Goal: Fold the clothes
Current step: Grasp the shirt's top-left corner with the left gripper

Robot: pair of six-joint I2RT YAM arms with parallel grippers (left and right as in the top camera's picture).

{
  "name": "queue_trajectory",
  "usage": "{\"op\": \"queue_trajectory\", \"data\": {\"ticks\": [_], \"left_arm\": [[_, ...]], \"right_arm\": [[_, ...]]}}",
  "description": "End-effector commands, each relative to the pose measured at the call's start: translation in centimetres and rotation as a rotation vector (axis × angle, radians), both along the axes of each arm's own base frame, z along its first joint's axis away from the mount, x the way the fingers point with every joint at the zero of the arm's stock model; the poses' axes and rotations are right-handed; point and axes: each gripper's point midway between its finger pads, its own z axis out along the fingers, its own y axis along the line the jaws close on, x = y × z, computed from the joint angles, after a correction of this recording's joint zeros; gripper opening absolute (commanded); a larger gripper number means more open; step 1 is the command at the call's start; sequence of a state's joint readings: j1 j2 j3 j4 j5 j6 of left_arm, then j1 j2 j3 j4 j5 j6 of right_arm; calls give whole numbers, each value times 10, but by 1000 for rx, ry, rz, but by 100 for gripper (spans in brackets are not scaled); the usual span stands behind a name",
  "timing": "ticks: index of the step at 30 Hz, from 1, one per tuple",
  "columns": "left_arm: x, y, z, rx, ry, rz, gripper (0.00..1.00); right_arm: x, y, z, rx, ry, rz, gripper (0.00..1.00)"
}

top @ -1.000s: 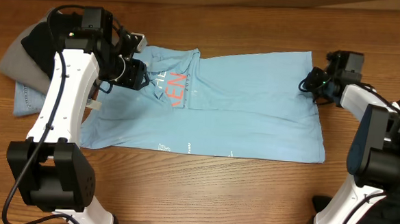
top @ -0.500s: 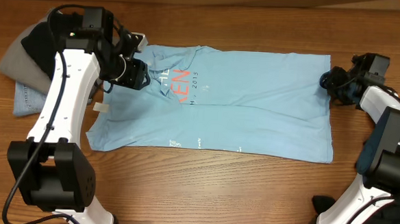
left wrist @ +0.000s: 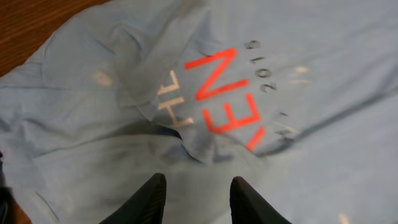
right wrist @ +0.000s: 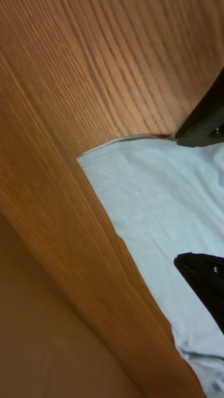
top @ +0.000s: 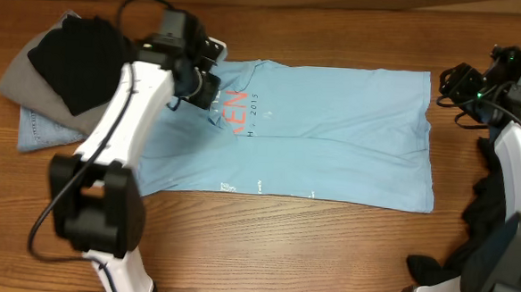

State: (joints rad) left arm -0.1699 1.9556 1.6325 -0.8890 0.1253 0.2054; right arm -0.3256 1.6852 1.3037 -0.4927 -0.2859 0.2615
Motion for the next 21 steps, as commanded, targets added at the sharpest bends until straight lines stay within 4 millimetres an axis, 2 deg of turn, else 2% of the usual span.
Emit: {"op": "queue_trajectory", "data": {"ticks": [1, 7, 13, 15, 18, 21], "left_arm": [[14, 17, -29, 96, 14, 78, 37], [36, 14, -51, 85, -24, 97, 44], [37, 15, -80, 103, 18, 102, 50], [39, 17, -84, 111, 14, 107, 50], [49, 26, -81, 138, -27, 170, 53], [56, 26, -78, 134, -56, 176, 54]], "right_arm": [[-3, 5, 17, 0, -19, 10, 58], [-12, 8, 10, 15, 24, 10, 58], [-14, 9, 8, 18, 36, 10, 58], [-15, 9, 8, 19, 39, 10, 58], [-16, 9, 7, 22, 46, 10, 58], [-18, 10, 5, 25, 58, 10, 58]]}}
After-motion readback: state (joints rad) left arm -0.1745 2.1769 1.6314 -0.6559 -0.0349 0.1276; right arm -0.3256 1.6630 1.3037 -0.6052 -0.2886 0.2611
